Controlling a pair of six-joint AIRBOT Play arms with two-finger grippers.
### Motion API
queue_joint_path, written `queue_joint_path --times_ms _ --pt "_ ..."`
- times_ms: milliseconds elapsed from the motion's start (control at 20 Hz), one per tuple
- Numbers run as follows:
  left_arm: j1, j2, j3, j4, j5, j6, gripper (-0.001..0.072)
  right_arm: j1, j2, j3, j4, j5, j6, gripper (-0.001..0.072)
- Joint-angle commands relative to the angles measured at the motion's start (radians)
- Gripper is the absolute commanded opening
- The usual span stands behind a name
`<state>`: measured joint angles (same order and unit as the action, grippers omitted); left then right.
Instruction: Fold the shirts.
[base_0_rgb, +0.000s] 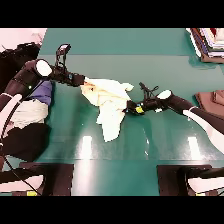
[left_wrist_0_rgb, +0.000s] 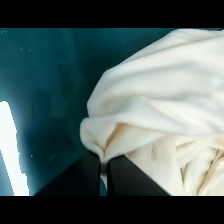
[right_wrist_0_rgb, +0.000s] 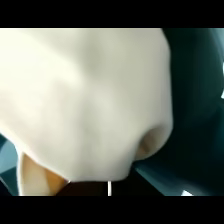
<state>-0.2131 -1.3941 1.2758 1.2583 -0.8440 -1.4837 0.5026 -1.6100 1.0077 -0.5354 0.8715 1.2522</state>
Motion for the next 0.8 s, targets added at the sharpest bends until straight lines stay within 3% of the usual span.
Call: queue_joint_path --times_ms 0,200,500,750 --pt "0.001 0.053 0.040 0.148 -0.016 0.000 0.0026 -0.046 0.014 0.122 -0.255 0.057 0.090 0.0013" --pt "0.001 0.220 0.169 0.306 -0.016 0.008 0.0026 -0.199 0.196 0.298 -0.634 0.169 0.225 0.0013" --pt "0.001 0.439 0.293 0.250 -0.040 0.054 0.0027 -0.341 0.457 0.530 -0.673 0.230 0.220 0.0013" --pt "0.001 0.560 0.354 0.144 -0.182 0.082 0.0027 -0.344 0.644 0.613 -0.673 0.243 0.201 0.0013"
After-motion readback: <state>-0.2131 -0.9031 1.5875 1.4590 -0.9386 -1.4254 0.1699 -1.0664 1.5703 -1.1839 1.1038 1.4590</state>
